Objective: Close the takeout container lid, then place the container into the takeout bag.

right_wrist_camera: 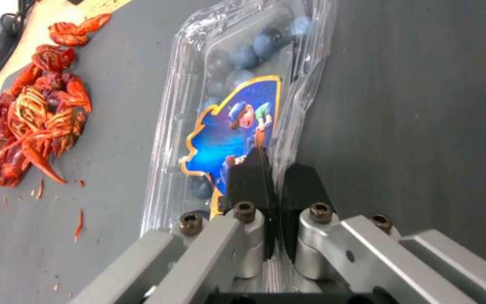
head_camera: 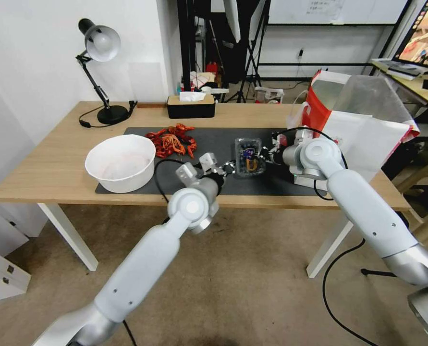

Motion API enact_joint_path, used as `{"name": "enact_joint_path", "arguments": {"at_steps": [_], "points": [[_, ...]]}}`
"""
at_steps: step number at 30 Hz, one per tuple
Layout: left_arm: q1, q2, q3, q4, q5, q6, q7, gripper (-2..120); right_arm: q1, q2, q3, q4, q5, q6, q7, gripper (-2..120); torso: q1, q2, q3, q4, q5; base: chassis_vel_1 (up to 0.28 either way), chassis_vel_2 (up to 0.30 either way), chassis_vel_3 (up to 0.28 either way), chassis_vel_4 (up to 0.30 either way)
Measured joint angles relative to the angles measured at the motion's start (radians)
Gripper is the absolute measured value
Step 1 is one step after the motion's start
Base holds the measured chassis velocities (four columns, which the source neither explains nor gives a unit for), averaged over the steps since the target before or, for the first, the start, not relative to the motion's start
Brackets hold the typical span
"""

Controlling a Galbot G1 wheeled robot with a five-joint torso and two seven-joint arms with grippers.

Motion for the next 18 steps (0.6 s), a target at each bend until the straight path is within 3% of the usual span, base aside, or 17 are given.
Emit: {"name": "enact_joint_path", "arguments": {"at_steps": [6, 9, 14, 18], "points": [[0.126, 0.078, -0.053, -0.121, 0.101, -0.003, 0.048, 0, -0.001, 0.008, -0.001, -0.001, 0.0, 0.0, -0.001, 0, 0.0, 0.0, 0.0, 0.0, 0.0, 0.0, 0.0, 0.0, 0.0], [0.196, 0.13, -0.092, -0.183, 0.202, -0.024, 0.085, 13, -0.003, 0.008, -0.001, 0.003, 0.0, 0.001, -0.001, 0, 0.0, 0.0, 0.0, 0.0, 0.0002, 0.0, 0.0, 0.0, 0.0], [0.249, 0.185, -0.127, -0.223, 0.322, -0.045, 0.116, 27, -0.015, -0.001, 0.01, 0.022, 0.005, 0.001, 0.003, 0, 0.0, 0.0, 0.0, 0.0009, 0.0001, 0.0, 0.0, 0.0, 0.0], [0.289, 0.243, -0.132, -0.224, 0.536, -0.06, 0.138, 45, -0.104, -0.061, 0.092, 0.092, 0.03, 0.001, 0.026, 0, 0.0, 0.0, 0.0, -0.0005, 0.0002, 0.0, 0.0, 0.0, 0.0]]}}
